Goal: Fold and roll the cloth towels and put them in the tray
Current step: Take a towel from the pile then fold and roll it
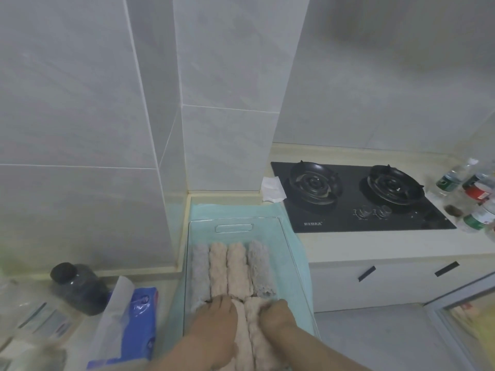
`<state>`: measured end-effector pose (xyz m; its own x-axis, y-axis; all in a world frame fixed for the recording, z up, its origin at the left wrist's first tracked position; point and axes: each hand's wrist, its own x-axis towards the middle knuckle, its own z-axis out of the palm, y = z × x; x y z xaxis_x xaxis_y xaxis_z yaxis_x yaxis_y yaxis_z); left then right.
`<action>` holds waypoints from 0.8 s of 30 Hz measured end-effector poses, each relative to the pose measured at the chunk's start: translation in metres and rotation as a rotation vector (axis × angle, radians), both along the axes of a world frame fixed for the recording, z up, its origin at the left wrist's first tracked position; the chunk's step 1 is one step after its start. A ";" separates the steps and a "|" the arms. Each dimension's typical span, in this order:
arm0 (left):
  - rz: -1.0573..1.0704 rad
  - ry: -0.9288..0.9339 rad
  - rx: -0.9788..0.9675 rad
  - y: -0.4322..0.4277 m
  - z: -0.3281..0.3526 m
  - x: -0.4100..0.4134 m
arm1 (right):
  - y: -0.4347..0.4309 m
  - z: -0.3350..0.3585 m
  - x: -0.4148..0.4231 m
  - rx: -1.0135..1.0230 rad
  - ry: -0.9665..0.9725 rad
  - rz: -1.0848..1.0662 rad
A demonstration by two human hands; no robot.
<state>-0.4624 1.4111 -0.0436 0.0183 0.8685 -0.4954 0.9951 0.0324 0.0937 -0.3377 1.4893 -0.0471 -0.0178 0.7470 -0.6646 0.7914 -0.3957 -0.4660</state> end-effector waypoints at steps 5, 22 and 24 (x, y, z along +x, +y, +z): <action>-0.015 0.055 -0.013 -0.003 -0.002 0.003 | -0.008 -0.001 -0.002 0.090 -0.249 0.298; 0.241 -0.055 -0.189 0.002 0.000 0.011 | -0.001 -0.001 0.011 -0.436 0.405 -0.135; 0.236 -0.071 -0.174 0.001 0.001 0.011 | 0.000 0.005 0.017 -0.428 0.450 -0.216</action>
<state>-0.4515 1.4119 -0.0426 -0.1334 0.7551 -0.6419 0.9493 0.2833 0.1360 -0.3210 1.4895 -0.0418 -0.2432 0.4362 -0.8664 0.4377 -0.7477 -0.4993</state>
